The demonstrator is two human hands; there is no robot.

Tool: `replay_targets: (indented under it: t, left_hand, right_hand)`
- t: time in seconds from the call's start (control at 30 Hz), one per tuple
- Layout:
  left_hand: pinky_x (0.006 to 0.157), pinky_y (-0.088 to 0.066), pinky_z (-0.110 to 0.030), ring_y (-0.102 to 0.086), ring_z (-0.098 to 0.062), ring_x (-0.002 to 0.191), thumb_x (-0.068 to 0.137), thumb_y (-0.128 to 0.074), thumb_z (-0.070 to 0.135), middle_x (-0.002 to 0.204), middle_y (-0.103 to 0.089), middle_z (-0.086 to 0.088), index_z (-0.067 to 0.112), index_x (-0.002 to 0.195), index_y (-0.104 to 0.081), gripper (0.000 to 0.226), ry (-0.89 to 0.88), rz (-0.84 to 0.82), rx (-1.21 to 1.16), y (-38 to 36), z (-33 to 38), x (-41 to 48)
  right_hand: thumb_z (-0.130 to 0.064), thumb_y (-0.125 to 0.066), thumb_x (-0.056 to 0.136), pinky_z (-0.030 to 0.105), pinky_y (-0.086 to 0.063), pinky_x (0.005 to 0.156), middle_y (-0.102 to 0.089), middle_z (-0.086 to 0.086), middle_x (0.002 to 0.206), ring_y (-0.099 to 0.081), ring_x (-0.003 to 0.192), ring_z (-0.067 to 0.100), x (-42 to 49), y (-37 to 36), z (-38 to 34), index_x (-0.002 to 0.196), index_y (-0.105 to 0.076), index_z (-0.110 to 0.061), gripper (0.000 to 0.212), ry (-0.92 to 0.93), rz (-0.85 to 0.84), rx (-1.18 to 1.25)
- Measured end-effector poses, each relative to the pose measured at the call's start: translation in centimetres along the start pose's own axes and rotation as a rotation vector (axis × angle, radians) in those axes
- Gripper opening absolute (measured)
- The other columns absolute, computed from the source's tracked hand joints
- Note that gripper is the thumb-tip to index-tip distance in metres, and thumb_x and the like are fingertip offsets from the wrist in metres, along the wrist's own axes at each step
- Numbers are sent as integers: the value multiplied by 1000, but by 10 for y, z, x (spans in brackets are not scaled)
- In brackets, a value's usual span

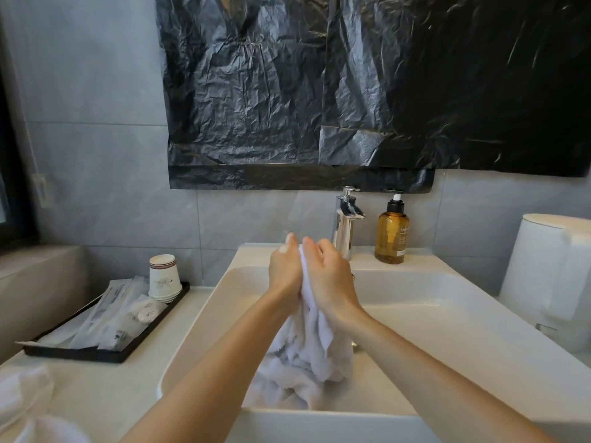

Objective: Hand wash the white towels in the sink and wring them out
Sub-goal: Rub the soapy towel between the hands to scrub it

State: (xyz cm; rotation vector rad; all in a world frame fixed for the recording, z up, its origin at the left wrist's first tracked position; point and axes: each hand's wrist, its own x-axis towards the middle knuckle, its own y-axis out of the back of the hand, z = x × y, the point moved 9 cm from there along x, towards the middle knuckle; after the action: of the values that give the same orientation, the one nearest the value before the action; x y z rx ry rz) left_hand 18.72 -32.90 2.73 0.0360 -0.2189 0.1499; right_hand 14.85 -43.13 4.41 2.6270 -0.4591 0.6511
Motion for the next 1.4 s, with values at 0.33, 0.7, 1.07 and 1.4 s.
replay_targets:
  t: [0.33, 0.7, 1.07, 1.4]
  left_hand:
    - [48, -36, -23, -47, -12, 52, 104, -34, 30, 46, -47, 6, 15, 64, -43, 44, 61, -19, -62, 0, -2, 0]
    - [36, -33, -13, -47, -8, 46, 103, -39, 28, 52, -50, 3, 15, 64, -46, 41, 97, -51, -136, -1, 0, -3]
    - [57, -42, -25, -57, -12, 67, 101, -40, 35, 72, -62, 0, 14, 76, -60, 39, 23, -89, -81, -11, 3, -9]
    - [51, -41, -19, -52, -7, 56, 101, -43, 29, 60, -54, 6, 18, 71, -51, 33, 25, -196, -105, -23, 7, -13]
  right_hand:
    - [-39, -41, 100, 26, -38, 62, -50, -4, 68, -51, 69, 13, 3, -4, 6, 75, -48, -12, 37, -27, -33, 43]
    - [-37, -42, 100, 22, -37, 60, -47, -4, 68, -48, 73, 17, 17, -1, 4, 74, -47, -14, 36, -86, -12, 59]
    - [-39, -38, 101, 32, -38, 69, -50, -1, 72, -52, 78, 19, 22, 8, 11, 81, -52, -12, 36, -130, 56, 49]
    - [-40, -41, 100, 34, -44, 79, -57, 3, 84, -56, 84, 18, 18, 17, 27, 89, -56, -15, 31, -245, 134, 252]
